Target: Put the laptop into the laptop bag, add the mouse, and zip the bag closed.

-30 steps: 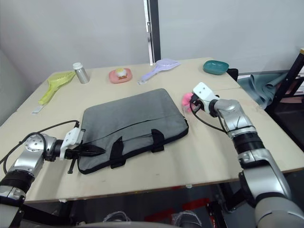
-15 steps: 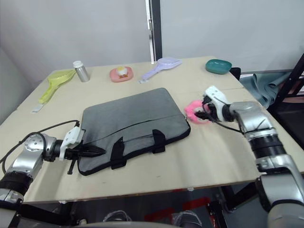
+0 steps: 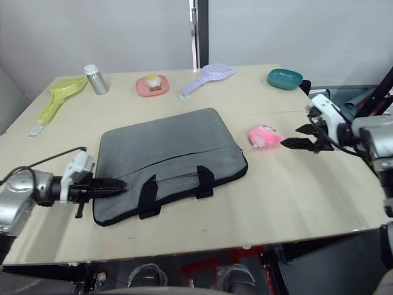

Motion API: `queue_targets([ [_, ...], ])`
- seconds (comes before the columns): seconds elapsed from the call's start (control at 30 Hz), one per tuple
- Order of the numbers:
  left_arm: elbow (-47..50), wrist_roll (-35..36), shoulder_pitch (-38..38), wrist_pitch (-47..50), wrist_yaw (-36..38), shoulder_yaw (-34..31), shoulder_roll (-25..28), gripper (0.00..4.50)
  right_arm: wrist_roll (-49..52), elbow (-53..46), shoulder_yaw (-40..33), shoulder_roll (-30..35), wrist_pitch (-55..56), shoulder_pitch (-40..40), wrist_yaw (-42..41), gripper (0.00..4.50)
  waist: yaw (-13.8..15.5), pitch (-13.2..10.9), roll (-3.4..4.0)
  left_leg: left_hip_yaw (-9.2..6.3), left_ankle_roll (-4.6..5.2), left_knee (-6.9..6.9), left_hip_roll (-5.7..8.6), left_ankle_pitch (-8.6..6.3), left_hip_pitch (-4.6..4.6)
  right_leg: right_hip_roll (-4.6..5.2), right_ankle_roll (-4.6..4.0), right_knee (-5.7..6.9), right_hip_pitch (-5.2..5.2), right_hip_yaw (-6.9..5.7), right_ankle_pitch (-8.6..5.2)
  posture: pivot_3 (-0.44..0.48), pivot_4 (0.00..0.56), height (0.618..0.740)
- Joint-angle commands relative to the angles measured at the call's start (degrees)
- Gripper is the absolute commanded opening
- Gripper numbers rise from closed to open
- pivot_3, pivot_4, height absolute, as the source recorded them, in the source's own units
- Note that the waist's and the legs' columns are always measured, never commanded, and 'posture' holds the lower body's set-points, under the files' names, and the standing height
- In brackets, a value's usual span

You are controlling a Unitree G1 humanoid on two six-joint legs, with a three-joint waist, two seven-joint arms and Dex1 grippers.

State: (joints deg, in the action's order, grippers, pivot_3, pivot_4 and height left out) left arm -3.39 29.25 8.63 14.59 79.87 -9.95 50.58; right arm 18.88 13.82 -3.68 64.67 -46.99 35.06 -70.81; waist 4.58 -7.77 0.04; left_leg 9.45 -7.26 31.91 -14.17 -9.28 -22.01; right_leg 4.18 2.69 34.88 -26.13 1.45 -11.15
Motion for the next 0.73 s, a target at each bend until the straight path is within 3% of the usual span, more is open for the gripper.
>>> queue_targets([
  [0.03, 1.92, 5.93, -0.61, 6.4, -2.33, -11.08, 4.67, 2.26, 3.54, -5.93, -9.16, 5.17, -0.73, -5.45, -2.28, 4.5, 0.32, -0.12, -0.11, 0.0, 0.01, 0.02, -0.02, -0.03, 0.0, 0.0, -0.01, 0.0, -0.01, 0.0, -0.01, 0.0, 0.15, 0.74],
  [0.23, -0.73, 8.38, -6.35, 16.76, -0.77, -21.56, 13.07, 4.45, 5.99, -11.02, -20.58, 6.68, -1.57, -16.33, -0.69, 4.5, 0.53, -0.25, -0.33, 0.06, 0.03, 0.34, -0.05, -0.19, 0.04, -0.02, -0.05, 0.11, 0.06, 0.1, -0.02, 0.0, 0.15, 0.74],
  [0.37, -5.73, 3.93, -16.98, 20.62, 3.37, -29.27, 19.26, 4.48, 6.14, -14.5, -28.91, 5.47, -1.22, -24.61, 0.28, 4.5, 0.45, -0.35, -0.42, 0.11, 0.04, 0.41, -0.09, -0.21, 0.16, -0.02, -0.04, 0.18, 0.17, 0.15, -0.03, 0.0, 0.15, 0.74],
  [0.47, -8.51, 1.34, -20.32, 18.9, 3.99, -31.81, 20.79, 4.48, 6.53, -15.8, -31.19, 5.05, -0.39, -27.61, 0.69, 4.5, 0.59, -0.36, -0.44, 0.09, 0.03, 0.49, -0.09, -0.22, 0.21, -0.01, -0.03, 0.22, 0.21, 0.14, -0.03, 0.0, 0.15, 0.74],
  [0.73, -11.76, 0.02, -18.93, 18.28, 1.28, -35.15, 19.82, 4.48, 6.68, -12.91, -25.73, 4.35, 4.1, -25.43, 2.22, 4.5, 0.79, -0.36, -0.44, 0.1, -0.36, 0.77, -0.08, -0.51, 0.91, 0.06, -0.07, 0.38, 0.91, 0.16, -0.01, 0.0, 0.15, 0.74],
])
